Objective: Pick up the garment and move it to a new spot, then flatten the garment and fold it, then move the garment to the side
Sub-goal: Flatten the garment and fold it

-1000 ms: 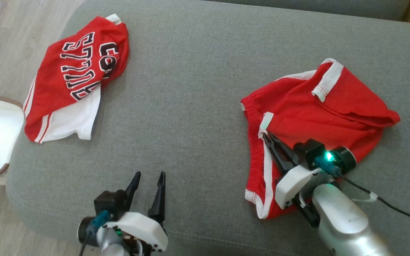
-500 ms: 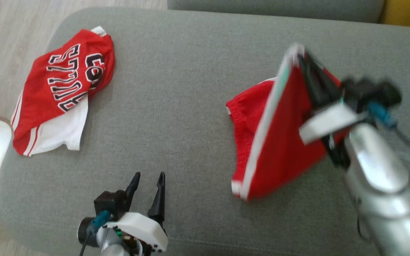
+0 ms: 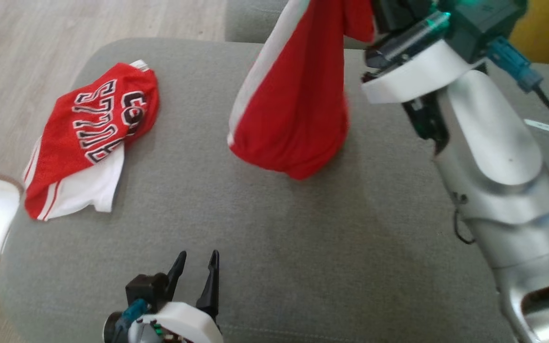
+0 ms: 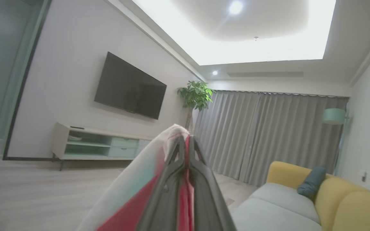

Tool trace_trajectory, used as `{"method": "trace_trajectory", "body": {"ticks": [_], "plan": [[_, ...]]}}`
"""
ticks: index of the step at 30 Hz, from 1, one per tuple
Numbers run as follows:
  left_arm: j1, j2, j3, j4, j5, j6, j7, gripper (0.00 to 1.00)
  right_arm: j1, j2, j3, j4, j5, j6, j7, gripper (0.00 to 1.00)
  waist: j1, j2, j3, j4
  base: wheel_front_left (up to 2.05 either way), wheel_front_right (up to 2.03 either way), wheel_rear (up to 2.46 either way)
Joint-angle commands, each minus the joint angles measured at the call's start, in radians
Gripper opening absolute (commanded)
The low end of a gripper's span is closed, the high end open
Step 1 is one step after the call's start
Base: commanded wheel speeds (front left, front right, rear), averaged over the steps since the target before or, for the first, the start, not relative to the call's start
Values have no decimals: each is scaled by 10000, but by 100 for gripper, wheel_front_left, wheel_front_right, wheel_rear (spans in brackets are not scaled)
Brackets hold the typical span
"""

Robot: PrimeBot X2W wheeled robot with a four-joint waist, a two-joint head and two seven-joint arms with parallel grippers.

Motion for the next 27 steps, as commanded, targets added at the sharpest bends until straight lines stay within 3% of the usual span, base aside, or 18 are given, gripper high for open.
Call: {"method": "trace_trajectory", "body": {"ticks": [1,5,11,12,13,20,27], "plan": [[-256,39,394,-280,3,25,-124,100,219,-207,-93,-143,-52,71,-51,0,0,0,-10,-232,0,0,0],[-414,39,390,-366,31,-33,-124,100,1975,-1516,-443,847,-186,71,-51,0,0,0,238,-554,0,0,0],[-701,39,413,-435,150,-95,-124,100,3745,-2260,-1204,2144,-361,71,-51,0,0,0,636,-776,0,0,0],[-753,39,438,-443,169,-100,-124,100,4000,-2272,-1484,2326,-393,71,-51,40,0,0,693,-823,0,0,0],[-802,39,471,-450,185,-101,-124,100,4205,-2264,-1752,2500,-462,71,-51,100,0,0,742,-877,0,0,0],[-1194,39,696,-591,182,-197,-124,100,4773,-1601,-3394,1738,-1168,71,-51,100,0,0,976,-1332,0,0,0],[-2379,39,679,-894,-607,-326,-124,100,5037,-870,-3583,603,-1565,71,-51,100,0,0,1300,-1721,0,0,0]]}}
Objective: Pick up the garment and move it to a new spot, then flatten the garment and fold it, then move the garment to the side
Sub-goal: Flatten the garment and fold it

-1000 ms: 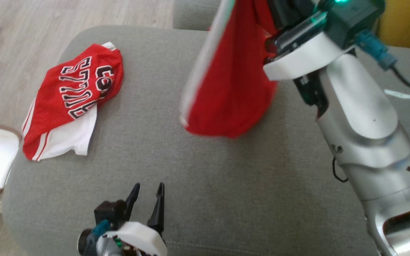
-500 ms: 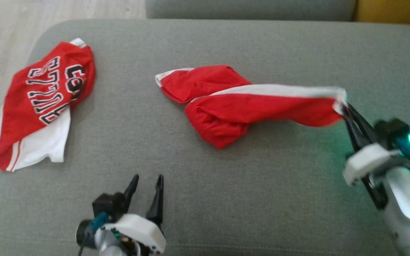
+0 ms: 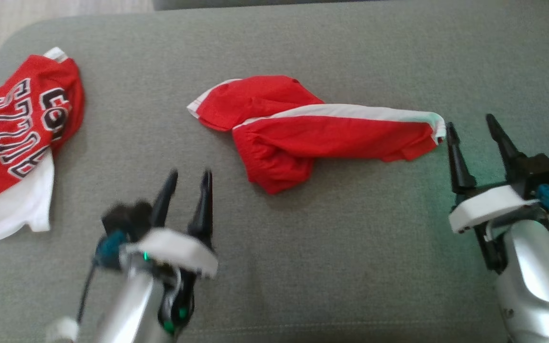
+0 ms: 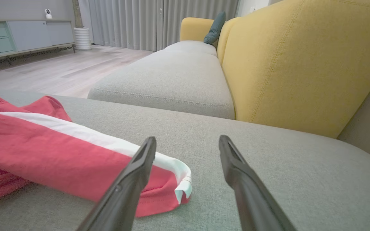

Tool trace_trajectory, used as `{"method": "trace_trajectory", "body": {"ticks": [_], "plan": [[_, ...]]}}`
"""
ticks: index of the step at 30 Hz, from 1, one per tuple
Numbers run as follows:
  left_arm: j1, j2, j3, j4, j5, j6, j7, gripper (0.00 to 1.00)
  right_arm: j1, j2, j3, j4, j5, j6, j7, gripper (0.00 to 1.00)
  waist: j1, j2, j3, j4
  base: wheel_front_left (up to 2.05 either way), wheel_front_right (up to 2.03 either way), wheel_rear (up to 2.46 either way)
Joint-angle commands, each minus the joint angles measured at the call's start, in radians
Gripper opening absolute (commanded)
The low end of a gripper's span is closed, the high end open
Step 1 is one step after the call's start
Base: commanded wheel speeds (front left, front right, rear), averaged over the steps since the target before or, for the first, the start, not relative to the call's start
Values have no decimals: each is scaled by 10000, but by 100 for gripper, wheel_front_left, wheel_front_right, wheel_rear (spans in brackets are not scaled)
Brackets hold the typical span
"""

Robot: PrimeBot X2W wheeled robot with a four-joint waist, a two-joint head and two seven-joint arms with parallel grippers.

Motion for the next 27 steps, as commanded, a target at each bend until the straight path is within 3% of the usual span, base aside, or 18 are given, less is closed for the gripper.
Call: {"method": "trace_trajectory", "body": {"ticks": [1,10,14,19,23,24,25,26,27], "plan": [[-695,43,310,-299,-189,-101,-122,100,-86,43,262,-455,-54,65,-65,100,0,0,136,-134,0,0,0],[-2738,43,-375,1505,-2621,-347,-122,100,-212,439,807,-938,19,65,-65,100,0,0,443,-699,0,0,0],[-3293,43,-936,2502,-3026,-241,-122,100,-277,505,921,-1034,77,65,-65,100,0,0,574,-890,0,0,0],[-3426,43,-1635,2905,-3800,-615,-122,100,-256,525,928,-1020,112,65,-65,100,0,0,619,-989,0,0,0],[-3399,43,-1964,2939,-3902,-624,-122,100,-226,512,893,-993,120,65,-65,100,0,0,589,-972,0,0,0],[-3383,43,-2071,2951,-3795,-588,-122,89,-208,509,872,-981,122,65,-65,100,0,0,560,-951,0,0,0],[-3366,43,-2164,2968,-3640,-550,-122,46,-188,512,857,-968,125,65,-65,100,0,0,528,-931,0,0,0],[-3350,43,-2179,2922,-3447,-497,-122,9,-169,521,842,-960,129,65,-65,100,0,0,490,-907,0,0,0],[-3321,43,-2167,2853,-3138,-409,-122,0,-148,538,834,-969,136,65,-65,100,0,0,440,-881,0,0,0]]}}
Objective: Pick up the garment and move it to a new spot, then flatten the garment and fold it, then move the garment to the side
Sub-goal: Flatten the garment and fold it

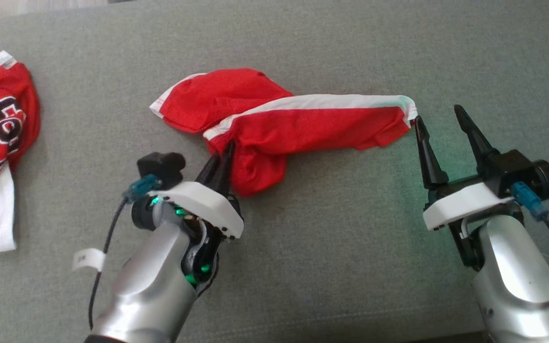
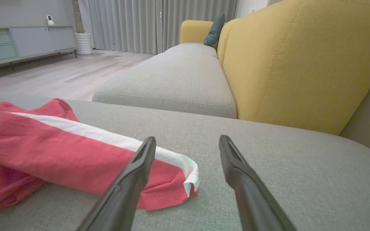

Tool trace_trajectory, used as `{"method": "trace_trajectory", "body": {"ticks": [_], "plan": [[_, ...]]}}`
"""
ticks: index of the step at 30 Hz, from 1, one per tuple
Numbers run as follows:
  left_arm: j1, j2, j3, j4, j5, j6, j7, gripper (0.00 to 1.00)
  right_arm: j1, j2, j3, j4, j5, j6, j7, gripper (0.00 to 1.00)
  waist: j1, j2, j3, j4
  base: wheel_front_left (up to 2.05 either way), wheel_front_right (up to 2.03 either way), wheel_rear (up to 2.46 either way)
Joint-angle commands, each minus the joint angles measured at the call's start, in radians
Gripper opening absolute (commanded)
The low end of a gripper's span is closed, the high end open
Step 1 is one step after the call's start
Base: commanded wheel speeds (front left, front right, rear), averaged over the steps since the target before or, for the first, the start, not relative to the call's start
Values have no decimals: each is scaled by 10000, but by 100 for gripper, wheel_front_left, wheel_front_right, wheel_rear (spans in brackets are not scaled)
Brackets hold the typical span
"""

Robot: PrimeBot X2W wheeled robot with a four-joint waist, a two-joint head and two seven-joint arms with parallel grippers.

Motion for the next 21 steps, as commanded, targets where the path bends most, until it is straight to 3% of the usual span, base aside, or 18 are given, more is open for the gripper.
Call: {"method": "trace_trajectory", "body": {"ticks": [1,8,16,17,18,19,20,21], "plan": [[-180,118,267,-360,515,128,-122,0,-83,92,117,-311,106,65,-65,100,0,0,-107,62,0,0,0],[660,229,889,-1134,3605,794,-122,0,247,247,-28,-357,219,65,-65,100,0,0,-617,243,0,0,0],[2215,751,2007,-2083,5352,1150,-122,0,941,426,27,-299,390,65,-65,100,0,0,-1163,276,0,0,0],[2415,777,2127,-2151,5465,1162,-122,11,1028,447,45,-292,412,65,-65,100,0,0,-1210,267,0,0,0],[2596,789,2251,-2202,5562,1179,-122,34,1108,475,45,-275,463,65,-65,100,0,0,-1252,254,0,0,0],[2767,786,2387,-2271,5648,1209,-122,60,1184,508,27,-250,531,65,-65,100,0,0,-1307,241,0,0,0],[2956,763,2546,-2309,5691,1251,-122,100,1258,543,9,-232,599,65,-65,100,0,0,-1365,228,0,0,0],[3130,729,2709,-2351,5715,1289,-122,100,1328,576,16,-213,647,65,-65,100,0,0,-1420,209,0,0,0]]}}
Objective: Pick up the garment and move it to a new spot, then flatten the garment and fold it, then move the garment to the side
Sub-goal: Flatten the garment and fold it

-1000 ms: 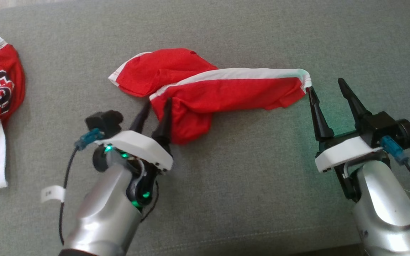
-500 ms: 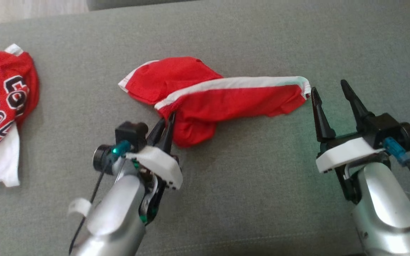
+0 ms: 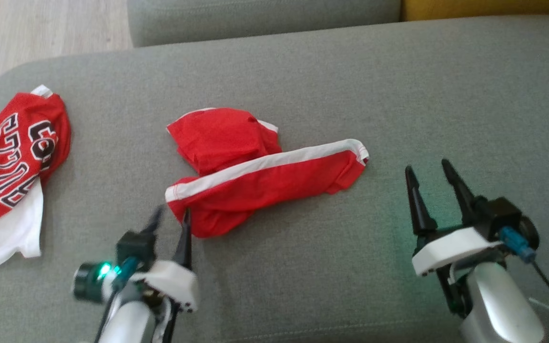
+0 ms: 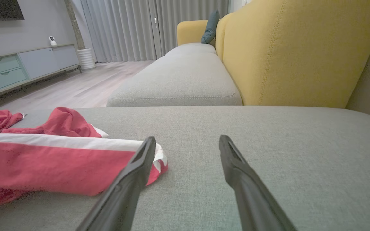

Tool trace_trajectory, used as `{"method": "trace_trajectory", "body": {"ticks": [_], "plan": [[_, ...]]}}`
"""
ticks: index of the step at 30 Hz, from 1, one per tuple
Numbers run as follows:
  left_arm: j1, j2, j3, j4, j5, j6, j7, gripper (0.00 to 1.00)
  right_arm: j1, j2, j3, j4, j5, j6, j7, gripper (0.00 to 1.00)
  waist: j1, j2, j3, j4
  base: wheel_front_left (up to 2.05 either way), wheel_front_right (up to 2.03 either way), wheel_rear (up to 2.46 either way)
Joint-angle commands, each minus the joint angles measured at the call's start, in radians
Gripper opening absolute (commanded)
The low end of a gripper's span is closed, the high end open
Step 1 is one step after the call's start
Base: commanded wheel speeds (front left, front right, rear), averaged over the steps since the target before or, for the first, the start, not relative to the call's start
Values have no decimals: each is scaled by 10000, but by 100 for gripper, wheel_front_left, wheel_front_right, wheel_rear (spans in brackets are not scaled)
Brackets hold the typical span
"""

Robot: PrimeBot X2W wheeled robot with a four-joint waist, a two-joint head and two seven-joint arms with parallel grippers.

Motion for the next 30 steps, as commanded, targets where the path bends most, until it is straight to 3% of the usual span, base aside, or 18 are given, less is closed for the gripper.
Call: {"method": "trace_trajectory", "body": {"ticks": [1,6,11,30], "plan": [[-68,94,628,-444,69,129,-122,100,-5,104,214,-249,85,65,-65,100,0,0,-107,-46,0,0,0],[607,-206,1530,-1001,8,191,-122,100,177,251,367,-172,217,65,-65,100,0,0,-270,-63,0,0,0],[841,-400,1946,-1319,14,-34,-122,100,142,315,492,-23,316,65,-65,100,0,0,-313,136,0,0,0],[139,-464,1024,-1632,-471,-150,-122,100,-1542,337,162,2062,1111,65,-65,100,0,0,839,1352,0,0,0]]}}
